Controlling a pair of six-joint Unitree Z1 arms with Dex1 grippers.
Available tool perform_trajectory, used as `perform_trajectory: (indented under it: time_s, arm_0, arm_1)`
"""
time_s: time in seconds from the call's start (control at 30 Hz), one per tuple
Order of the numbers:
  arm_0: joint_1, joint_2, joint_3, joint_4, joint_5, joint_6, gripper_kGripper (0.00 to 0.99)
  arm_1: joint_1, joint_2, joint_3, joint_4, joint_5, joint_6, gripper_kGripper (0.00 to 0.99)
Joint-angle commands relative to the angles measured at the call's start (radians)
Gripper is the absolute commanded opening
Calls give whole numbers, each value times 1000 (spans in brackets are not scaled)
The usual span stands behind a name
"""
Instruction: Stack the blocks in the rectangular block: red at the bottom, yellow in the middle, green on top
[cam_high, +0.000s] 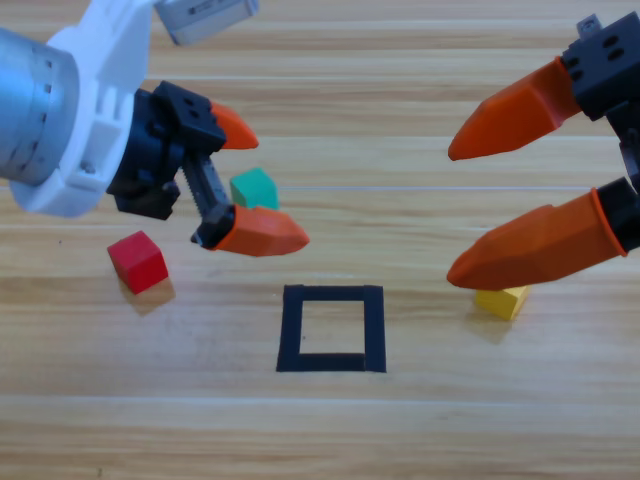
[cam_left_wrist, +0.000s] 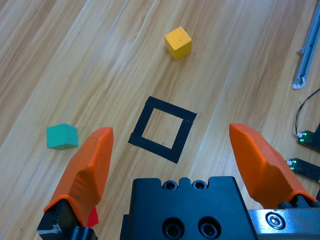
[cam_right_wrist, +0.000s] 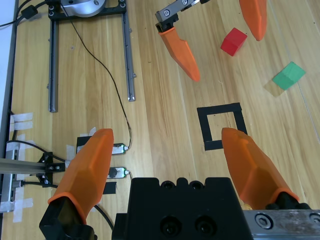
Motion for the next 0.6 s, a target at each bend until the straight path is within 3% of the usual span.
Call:
perform_trajectory:
  time_s: [0.03, 0.3, 0.37, 0.47, 0.6]
  arm_0:
    - [-19, 19, -5, 7, 11, -13, 990]
    - [-19, 14, -2, 10, 14, -13, 990]
    - [-19, 12, -2, 12, 14, -15, 990]
    - [-19, 9, -1, 15, 14, -15, 990]
    - [-19, 8, -9, 22, 51, -45, 990]
  arm_1:
    - [27, 30, 35, 22, -6, -4, 954]
    - [27, 39, 47, 22, -52, 2, 956]
    - [27, 59, 42, 22, -130, 32, 956]
    - [27, 114, 24, 22, -329, 120, 956]
    - [20, 196, -22, 46, -446, 220, 956]
